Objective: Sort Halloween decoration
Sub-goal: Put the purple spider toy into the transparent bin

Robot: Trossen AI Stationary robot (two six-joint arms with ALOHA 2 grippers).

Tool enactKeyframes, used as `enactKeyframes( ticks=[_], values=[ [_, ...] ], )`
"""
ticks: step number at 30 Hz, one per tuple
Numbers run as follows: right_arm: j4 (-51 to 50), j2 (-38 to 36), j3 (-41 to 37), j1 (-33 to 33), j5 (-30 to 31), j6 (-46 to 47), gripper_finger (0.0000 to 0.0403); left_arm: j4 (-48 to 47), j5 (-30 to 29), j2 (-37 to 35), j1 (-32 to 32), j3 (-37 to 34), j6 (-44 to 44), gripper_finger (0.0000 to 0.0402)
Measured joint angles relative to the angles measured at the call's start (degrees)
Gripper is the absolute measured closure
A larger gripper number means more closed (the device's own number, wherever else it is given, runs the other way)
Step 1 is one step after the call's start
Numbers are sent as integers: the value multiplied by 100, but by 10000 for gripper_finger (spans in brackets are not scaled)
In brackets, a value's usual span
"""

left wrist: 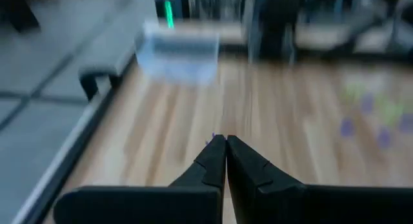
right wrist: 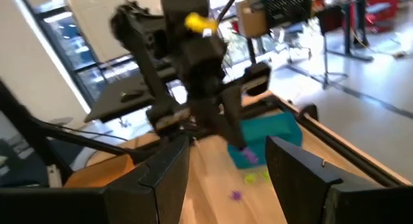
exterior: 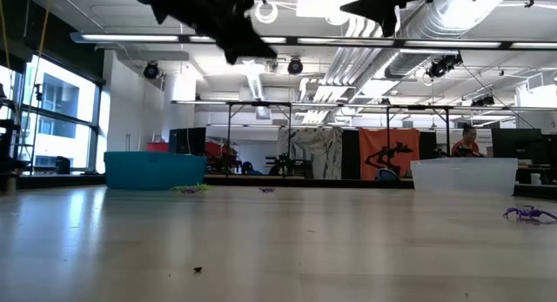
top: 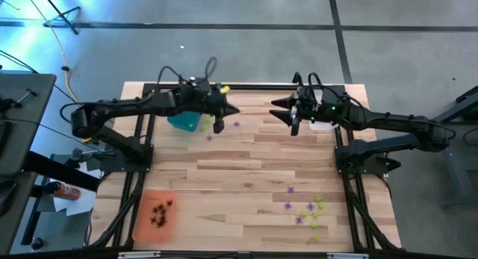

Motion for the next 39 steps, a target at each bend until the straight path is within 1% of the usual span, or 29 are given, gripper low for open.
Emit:
enactKeyframes(
  ticks=[2, 6, 8, 10, 12, 14, 16, 20, 25, 27, 33, 39],
  values=[
    [237, 105, 0, 132, 0, -119, 204, 519, 31, -96, -2, 0, -325, 401],
    [858, 479, 0, 412, -2, -619, 204, 1286, 342, -137, -85, 7, -934, 401],
    [994, 702, 4, 505, 72, -973, 204, 1478, 480, -132, -154, 7, -1152, 401],
    [962, 881, 50, 572, 349, -1271, 204, 1525, 593, -134, -245, 7, -1301, 401],
    [991, 1028, 134, 589, 611, -1508, 204, 1537, 604, -134, -353, 7, -1487, 401],
    [984, 1159, 214, 592, 675, -1683, 204, 1681, 604, -132, -465, 4, -1680, 401],
    [976, 1272, 303, 592, 626, -1748, 204, 1828, 604, -134, -584, 4, -1726, 401],
    [995, 1376, 470, 592, 195, -1752, 204, 1799, 524, -132, -713, 4, -1684, 401],
    [995, 1445, 542, 594, -97, -1574, 204, 1836, 215, -132, -719, 4, -1588, 401],
    [964, 1445, 542, 594, -84, -1557, 204, 1911, 211, -132, -713, 4, -1589, 401],
    [974, 1594, 544, 592, 255, -1553, 204, 2066, 233, -132, -732, 4, -1584, 401],
    [1208, 1673, 544, 617, 299, -1539, 206, 2030, 235, -132, -732, 4, -1584, 401]
  ],
)
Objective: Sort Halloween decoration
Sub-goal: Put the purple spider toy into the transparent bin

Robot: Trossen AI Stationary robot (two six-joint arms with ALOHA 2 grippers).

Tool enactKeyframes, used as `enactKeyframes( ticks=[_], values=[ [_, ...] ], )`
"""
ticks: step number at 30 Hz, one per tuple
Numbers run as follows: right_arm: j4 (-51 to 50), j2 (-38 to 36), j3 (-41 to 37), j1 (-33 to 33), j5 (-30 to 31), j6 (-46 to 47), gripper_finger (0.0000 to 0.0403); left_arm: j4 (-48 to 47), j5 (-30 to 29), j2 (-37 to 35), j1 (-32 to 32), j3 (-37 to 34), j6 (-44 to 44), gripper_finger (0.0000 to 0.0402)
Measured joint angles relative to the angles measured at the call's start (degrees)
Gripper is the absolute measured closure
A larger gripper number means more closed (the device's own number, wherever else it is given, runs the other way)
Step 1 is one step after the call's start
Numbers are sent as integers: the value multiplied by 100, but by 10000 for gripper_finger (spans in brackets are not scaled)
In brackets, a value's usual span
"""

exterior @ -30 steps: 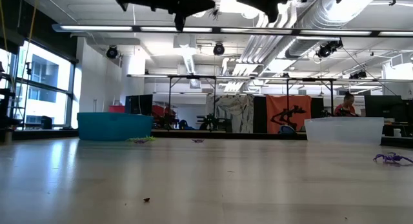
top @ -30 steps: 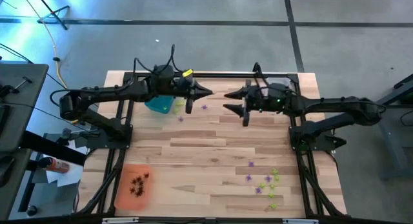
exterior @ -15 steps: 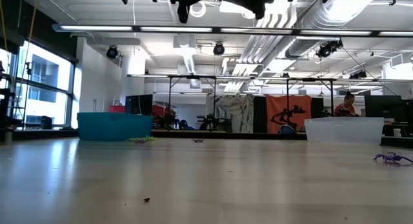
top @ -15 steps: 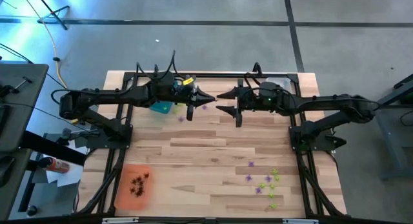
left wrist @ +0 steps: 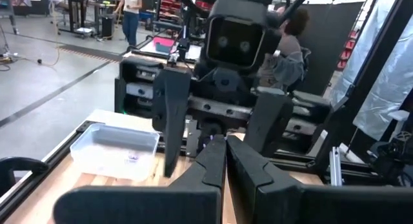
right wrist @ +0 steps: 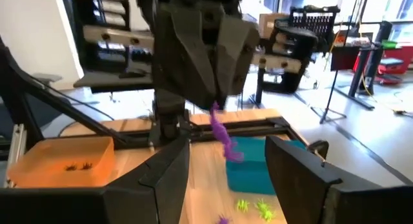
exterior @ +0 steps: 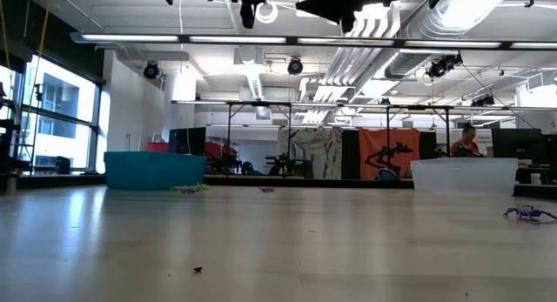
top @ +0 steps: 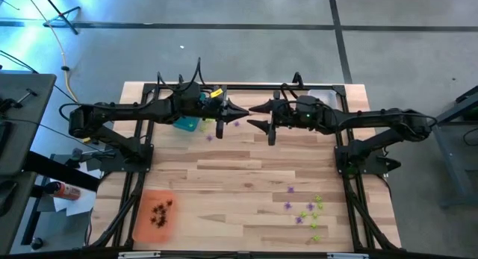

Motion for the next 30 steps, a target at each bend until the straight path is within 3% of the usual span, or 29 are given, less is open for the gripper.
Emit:
enactKeyframes(
  ticks=[4, 21, 26, 30],
  values=[
    [-3, -17, 0, 3, 0, 3, 228, -4, 0, 0, 0, 2, 0, 401],
    [8, -21, -4, 3, 1, -10, 394, -24, 0, 0, 0, 0, 2, 395],
    [-259, -123, -11, -52, 2, -16, 396, -693, -20, -171, 220, -2, 207, 357],
    [-1235, -437, -11, -200, 82, 1, 398, -1708, -630, -674, 605, 2, 594, 309]
  ],
)
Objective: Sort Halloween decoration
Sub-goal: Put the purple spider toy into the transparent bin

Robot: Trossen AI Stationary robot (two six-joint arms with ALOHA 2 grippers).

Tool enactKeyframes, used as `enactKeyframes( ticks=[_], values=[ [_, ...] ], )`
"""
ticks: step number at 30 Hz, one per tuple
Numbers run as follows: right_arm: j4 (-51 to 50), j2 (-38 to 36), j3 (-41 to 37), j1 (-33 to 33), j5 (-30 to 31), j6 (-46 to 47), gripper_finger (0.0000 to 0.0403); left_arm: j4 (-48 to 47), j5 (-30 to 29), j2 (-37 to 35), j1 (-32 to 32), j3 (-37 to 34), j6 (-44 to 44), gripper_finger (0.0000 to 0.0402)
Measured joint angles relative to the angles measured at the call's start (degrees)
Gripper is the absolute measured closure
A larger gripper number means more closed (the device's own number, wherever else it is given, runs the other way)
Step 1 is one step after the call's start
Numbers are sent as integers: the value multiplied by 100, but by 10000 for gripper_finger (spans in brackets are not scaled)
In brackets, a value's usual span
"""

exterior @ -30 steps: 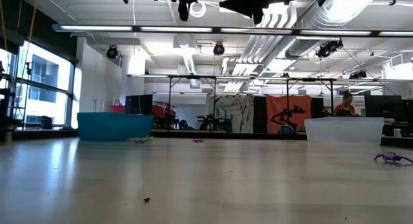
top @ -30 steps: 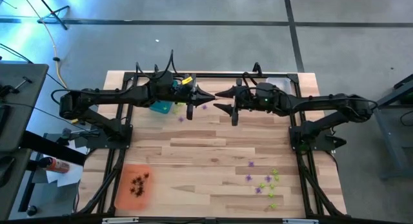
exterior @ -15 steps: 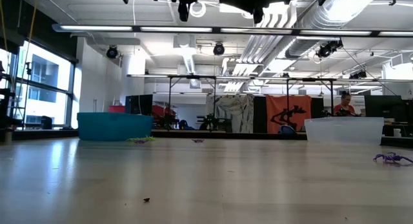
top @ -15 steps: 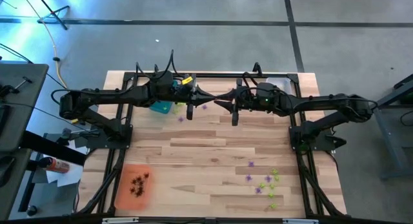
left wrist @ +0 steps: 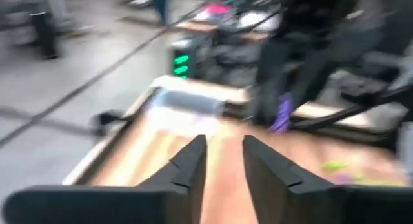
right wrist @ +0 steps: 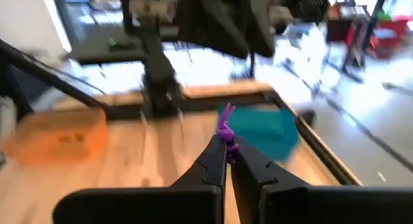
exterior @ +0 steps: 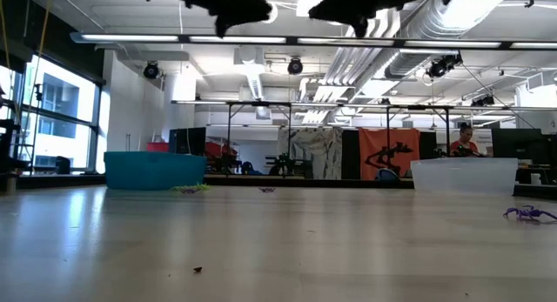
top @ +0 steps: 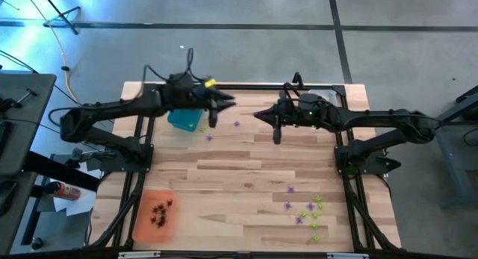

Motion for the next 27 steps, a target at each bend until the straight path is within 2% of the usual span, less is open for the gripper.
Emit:
enactKeyframes(
  ticks=[5, 7, 11, 16, 19, 22, 27],
  values=[
    [-1874, -517, -134, -224, 610, 94, 400, -1310, -345, -548, 402, -53, 258, 258],
    [-2525, -686, -378, -399, 952, 304, 401, -1339, -309, -744, 487, -388, 160, 246],
    [-3386, -1182, -1077, -855, 1491, 1276, 402, -660, -177, -1173, 468, -1480, -637, 235],
    [-5284, -1625, -1365, -1764, 2772, 3640, 402, 769, -184, -1617, 219, -2636, -1759, 234],
    [-5756, -1525, -1363, -2524, 2728, 4132, 402, 1308, -476, -1724, 103, -2921, -2071, 234],
    [-5457, -1185, -1362, -3192, 2216, 3985, 402, 1541, -768, -1716, 57, -2929, -2095, 234],
    [-4806, -353, -1360, -4060, 1711, 3990, 403, 2120, -883, -1718, 53, -2924, -1992, 234]
  ],
)
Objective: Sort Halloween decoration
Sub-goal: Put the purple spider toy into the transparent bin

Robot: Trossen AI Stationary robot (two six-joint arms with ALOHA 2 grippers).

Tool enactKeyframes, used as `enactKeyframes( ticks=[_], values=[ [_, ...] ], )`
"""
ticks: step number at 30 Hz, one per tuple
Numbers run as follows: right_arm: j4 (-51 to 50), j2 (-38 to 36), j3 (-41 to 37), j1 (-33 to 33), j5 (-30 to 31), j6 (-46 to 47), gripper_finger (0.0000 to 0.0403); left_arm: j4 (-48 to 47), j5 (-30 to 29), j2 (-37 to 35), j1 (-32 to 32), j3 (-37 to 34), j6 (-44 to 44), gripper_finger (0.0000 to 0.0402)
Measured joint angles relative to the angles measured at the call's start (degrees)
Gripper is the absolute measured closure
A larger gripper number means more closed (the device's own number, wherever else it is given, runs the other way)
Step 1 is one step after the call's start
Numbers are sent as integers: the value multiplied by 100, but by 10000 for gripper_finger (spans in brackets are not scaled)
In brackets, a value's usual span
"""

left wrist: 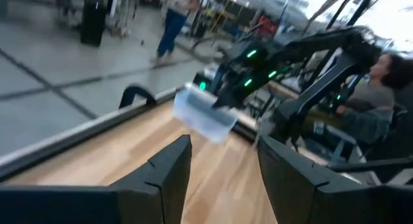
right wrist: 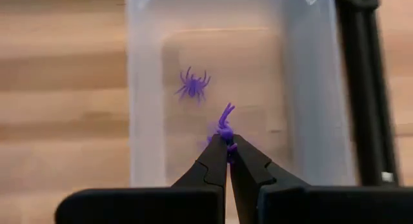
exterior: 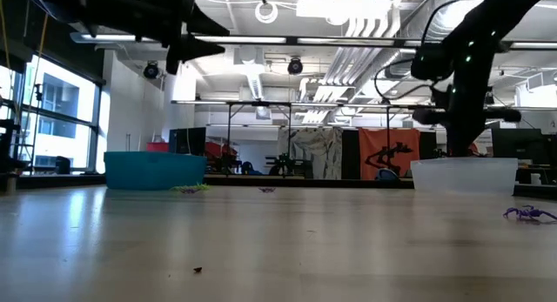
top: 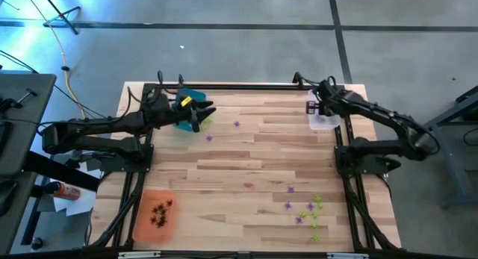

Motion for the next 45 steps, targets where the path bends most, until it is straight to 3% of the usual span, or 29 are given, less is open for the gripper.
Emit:
enactKeyframes(
  ticks=[6, 12, 22, 27, 32, 37, 41, 45],
  values=[
    [480, 815, 0, -661, -571, 260, 402, 451, -9, -2, -1, 0, 41, 234],
    [500, 962, 0, -824, -625, 495, 395, 674, -4, -2, -2, 0, -98, 234],
    [505, 654, 2, -822, -584, 576, 257, 672, 269, 2, -2, 0, -65, 234],
    [824, 50, 2, -736, -853, 536, 219, 670, 312, 2, -2, 0, -65, 234],
    [1967, -1315, 7, -59, -1006, -163, 215, 665, 419, 2, -2, 0, -66, 234],
    [2857, -2386, 9, 817, -2115, -527, 215, 663, 431, 2, -4, 0, -64, 234],
    [3314, -2804, 9, 1647, -2633, -510, 215, 655, 431, 2, -4, 0, -60, 234],
    [3633, -2858, 9, 2418, -2619, -770, 215, 654, 431, 2, -4, 0, -60, 234]
  ],
)
